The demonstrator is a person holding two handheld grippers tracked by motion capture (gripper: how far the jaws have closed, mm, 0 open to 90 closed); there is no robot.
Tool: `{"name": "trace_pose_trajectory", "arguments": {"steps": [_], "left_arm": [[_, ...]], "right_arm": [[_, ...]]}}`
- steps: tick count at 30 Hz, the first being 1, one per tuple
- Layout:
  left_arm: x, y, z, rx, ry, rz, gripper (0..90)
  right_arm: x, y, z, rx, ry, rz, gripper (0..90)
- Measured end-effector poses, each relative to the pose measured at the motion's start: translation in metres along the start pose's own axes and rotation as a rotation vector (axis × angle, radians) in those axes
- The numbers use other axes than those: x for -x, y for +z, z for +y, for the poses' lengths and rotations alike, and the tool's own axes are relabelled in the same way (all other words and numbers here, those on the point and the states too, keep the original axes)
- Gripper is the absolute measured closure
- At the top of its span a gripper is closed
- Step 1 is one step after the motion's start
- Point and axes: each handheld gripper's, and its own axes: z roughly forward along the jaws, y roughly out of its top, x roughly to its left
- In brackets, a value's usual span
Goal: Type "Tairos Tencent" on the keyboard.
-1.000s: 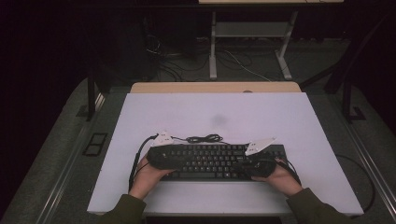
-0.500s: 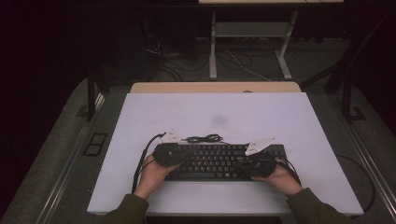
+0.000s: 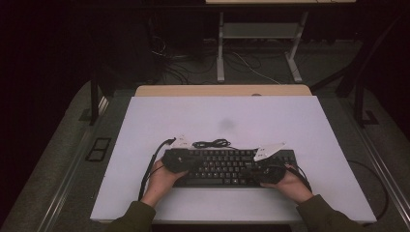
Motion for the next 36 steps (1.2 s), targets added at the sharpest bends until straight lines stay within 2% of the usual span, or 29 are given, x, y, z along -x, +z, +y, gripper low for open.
{"name": "trace_pose_trajectory", "arguments": {"steps": [1,7,10,14,24,26,28,29,31,36], "left_arm": [[0.000,0.001,0.000,-0.017,0.013,0.001,89.1],[0.001,0.001,0.000,-0.015,0.018,0.001,89.1],[0.001,-0.003,0.000,0.012,0.002,-0.006,89.1],[0.000,-0.009,0.001,0.031,0.003,-0.008,85.5],[-0.001,-0.022,-0.006,0.056,-0.015,-0.009,58.0],[-0.001,-0.023,-0.009,0.055,-0.024,-0.006,47.0],[0.000,-0.024,-0.012,0.058,-0.036,0.014,28.6],[0.000,-0.025,-0.014,0.062,-0.035,0.023,25.0],[-0.001,-0.027,-0.015,0.074,-0.044,0.023,21.5],[-0.001,-0.029,-0.017,0.077,-0.043,0.023,21.2]], "right_arm": [[0.000,0.000,0.000,0.000,0.000,0.000,89.4],[0.000,0.000,0.000,0.001,-0.001,-0.003,89.5],[-0.001,0.000,0.000,0.001,-0.001,-0.003,89.4],[0.000,0.000,0.000,0.000,-0.002,-0.002,89.4],[-0.001,0.000,0.000,0.000,-0.002,-0.004,89.4],[-0.001,0.000,0.000,0.000,-0.002,-0.004,89.4],[-0.001,0.000,0.000,0.000,-0.003,-0.005,89.4],[-0.001,0.000,0.000,0.000,-0.003,-0.005,89.4],[-0.001,0.000,0.000,0.000,-0.002,-0.004,89.4],[-0.001,-0.002,0.001,0.007,0.005,0.003,89.4]]}}
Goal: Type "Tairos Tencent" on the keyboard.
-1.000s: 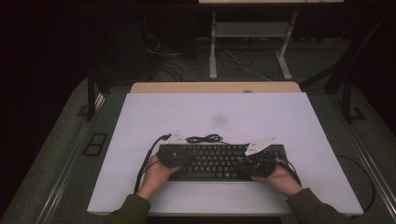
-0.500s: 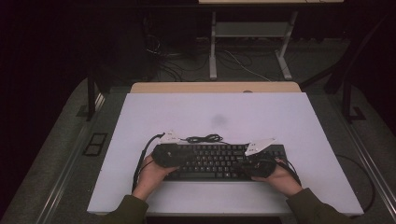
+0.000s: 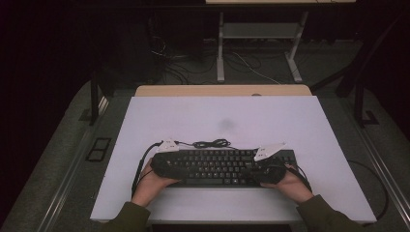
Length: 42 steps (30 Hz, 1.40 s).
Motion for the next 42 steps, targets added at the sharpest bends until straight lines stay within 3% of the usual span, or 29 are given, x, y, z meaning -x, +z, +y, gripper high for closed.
{"name": "trace_pose_trajectory", "arguments": {"steps": [5,8,19,24,32,42], "left_arm": [[0.000,-0.003,-0.001,0.014,0.004,0.003,21.1],[0.000,-0.005,-0.002,0.021,0.001,0.006,21.1],[0.003,-0.007,-0.004,0.030,-0.007,0.005,22.4],[0.004,-0.009,-0.005,0.038,-0.009,0.011,23.1],[0.003,-0.010,-0.005,0.040,-0.010,0.011,24.6],[0.002,-0.013,-0.006,0.041,-0.013,0.026,32.1]], "right_arm": [[0.001,-0.006,0.002,0.047,0.020,0.023,88.9],[0.003,-0.008,0.003,0.075,0.039,0.032,83.2],[0.011,-0.009,0.010,0.161,0.095,0.026,43.7],[0.013,-0.006,0.015,0.180,0.108,0.019,30.9],[0.019,0.001,0.022,0.204,0.145,0.017,24.9],[0.022,0.007,0.033,0.249,0.146,0.011,23.8]]}}
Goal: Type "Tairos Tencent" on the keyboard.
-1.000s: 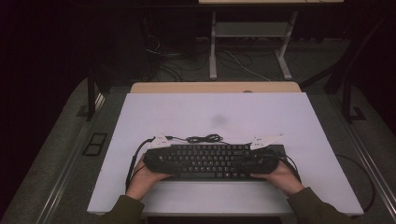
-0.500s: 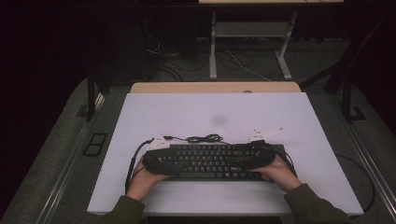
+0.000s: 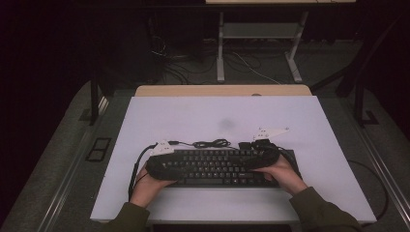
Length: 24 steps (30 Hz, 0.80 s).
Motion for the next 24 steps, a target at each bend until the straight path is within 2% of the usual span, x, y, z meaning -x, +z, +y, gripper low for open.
{"name": "trace_pose_trajectory", "arguments": {"steps": [6,13,21,24], "left_arm": [[-0.0009,-0.0008,-0.0008,-0.003,0.003,0.016,42.6],[-0.0028,-0.0027,-0.0012,-0.013,0.024,0.038,63.4],[-0.0069,-0.0019,-0.0011,-0.036,0.012,0.037,87.4],[-0.0080,-0.0026,-0.0008,-0.033,0.000,0.035,89.1]], "right_arm": [[0.0014,0.0042,0.0031,0.007,0.010,0.000,23.7],[0.0003,0.0071,0.0018,0.000,-0.004,-0.004,23.7],[-0.0031,0.0093,0.0011,-0.011,-0.025,-0.007,23.3],[-0.0024,0.0089,0.0012,-0.007,-0.022,-0.005,23.3]]}}
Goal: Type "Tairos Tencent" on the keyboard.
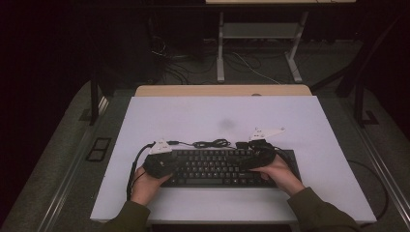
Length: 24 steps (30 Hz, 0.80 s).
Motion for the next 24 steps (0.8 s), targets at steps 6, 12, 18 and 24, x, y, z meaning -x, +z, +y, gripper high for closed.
{"name": "trace_pose_trajectory", "arguments": {"steps": [6,12,18,24], "left_arm": [[-0.002,0.002,0.000,-0.009,0.003,0.003,89.1],[-0.004,0.007,0.001,-0.021,0.003,0.002,89.2],[-0.006,0.010,0.001,-0.026,0.000,0.003,89.2],[-0.008,0.013,0.001,-0.027,-0.006,-0.003,89.2]], "right_arm": [[0.000,0.000,0.000,0.000,0.002,-0.002,23.3],[0.000,0.001,0.000,0.000,-0.003,-0.004,23.3],[0.000,0.002,0.000,-0.002,-0.005,-0.003,23.3],[0.000,0.001,0.000,-0.004,-0.007,-0.003,23.3]]}}
